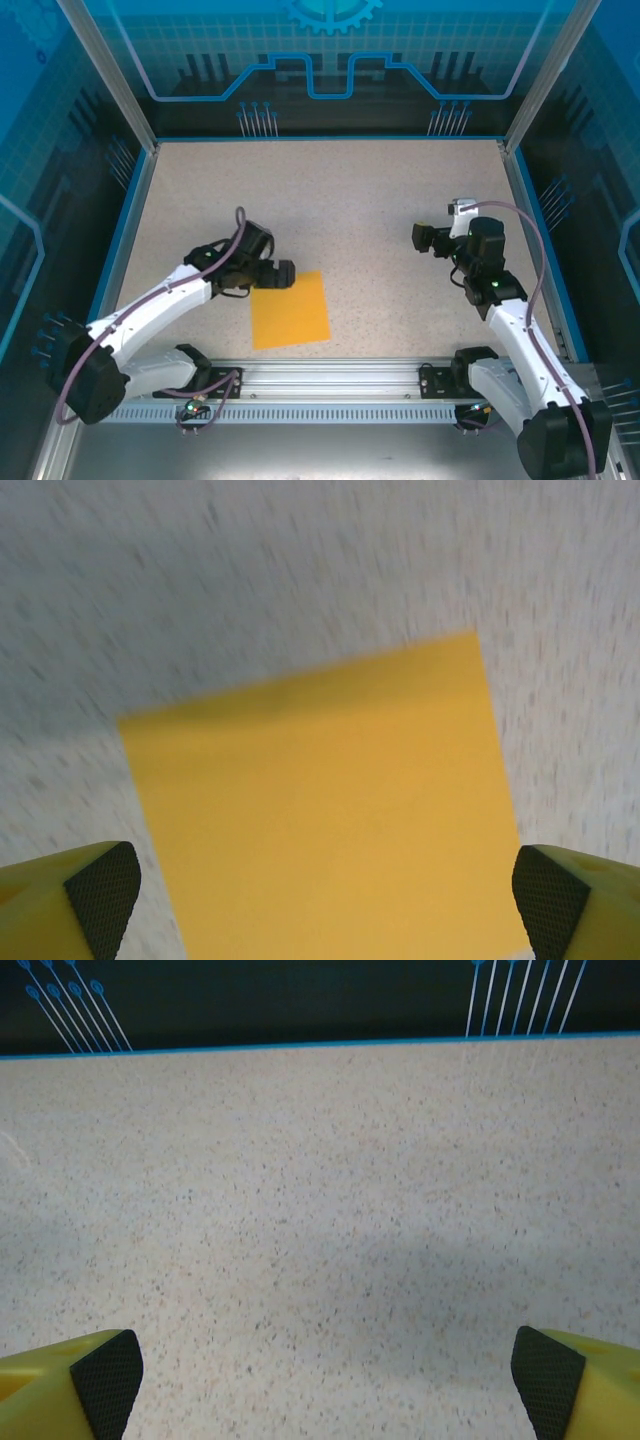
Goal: Fold a paper plane with a square sheet of paper (fold left side to right side)
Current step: Move the square sheet of paper to the center of the table.
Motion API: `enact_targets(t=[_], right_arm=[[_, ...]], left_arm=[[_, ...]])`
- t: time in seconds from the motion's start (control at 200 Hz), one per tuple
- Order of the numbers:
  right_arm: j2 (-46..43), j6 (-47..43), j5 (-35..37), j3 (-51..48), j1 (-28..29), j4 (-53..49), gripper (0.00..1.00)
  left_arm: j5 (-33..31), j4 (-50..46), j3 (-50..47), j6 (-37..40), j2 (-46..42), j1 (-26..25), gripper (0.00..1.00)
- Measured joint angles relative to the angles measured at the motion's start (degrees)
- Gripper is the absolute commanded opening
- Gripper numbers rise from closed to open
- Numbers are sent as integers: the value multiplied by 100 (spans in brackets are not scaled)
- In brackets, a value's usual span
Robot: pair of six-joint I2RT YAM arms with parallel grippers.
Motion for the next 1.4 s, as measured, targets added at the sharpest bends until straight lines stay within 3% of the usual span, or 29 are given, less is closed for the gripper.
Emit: enact_targets(t=[0.145,0.425,0.97,1.401], right_arm=[[-50,76,13,0,42,-289,99],[-57,140,74,0,151,-555,99],[-33,140,138,0,188,-597,99],[83,188,101,0,214,-579,99]], left_arm=[[26,-356,68,-365,457,-581,99],[20,-459,761,-468,2127,-1152,99],[94,-114,1279,-306,3473,-1147,99],[17,-249,3235,260,4852,-1010,99]])
